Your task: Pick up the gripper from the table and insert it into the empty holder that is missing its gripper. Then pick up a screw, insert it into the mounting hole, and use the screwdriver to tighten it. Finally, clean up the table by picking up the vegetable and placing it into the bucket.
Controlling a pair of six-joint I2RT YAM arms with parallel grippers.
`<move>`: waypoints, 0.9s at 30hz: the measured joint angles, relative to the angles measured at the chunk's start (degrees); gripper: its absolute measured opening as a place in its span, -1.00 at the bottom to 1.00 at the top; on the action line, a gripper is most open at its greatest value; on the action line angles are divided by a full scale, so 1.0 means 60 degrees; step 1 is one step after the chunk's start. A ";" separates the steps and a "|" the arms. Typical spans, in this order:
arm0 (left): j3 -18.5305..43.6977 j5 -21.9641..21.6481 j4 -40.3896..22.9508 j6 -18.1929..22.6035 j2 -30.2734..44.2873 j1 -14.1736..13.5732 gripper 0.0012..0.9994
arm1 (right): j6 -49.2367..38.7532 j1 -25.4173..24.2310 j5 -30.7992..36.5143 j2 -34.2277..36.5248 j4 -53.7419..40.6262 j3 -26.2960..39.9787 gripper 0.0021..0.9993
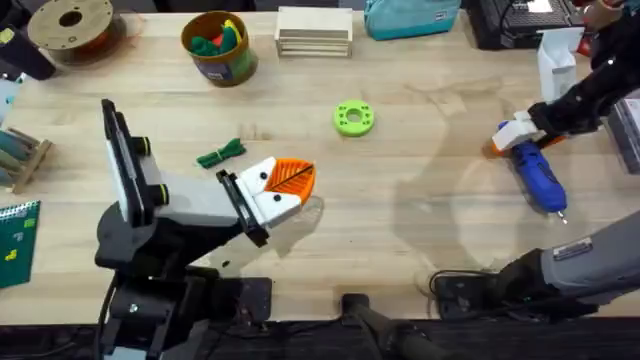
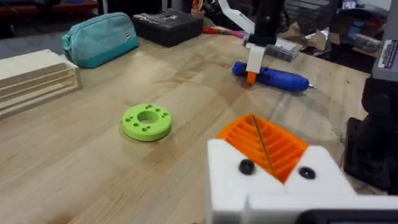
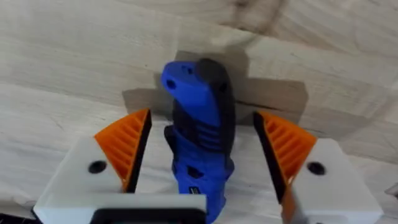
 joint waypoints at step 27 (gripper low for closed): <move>0.0000 0.0000 0.0000 0.0000 0.0000 0.0000 -0.99 | -0.0098 0.0018 0.0031 -0.0819 0.1332 -0.1310 0.86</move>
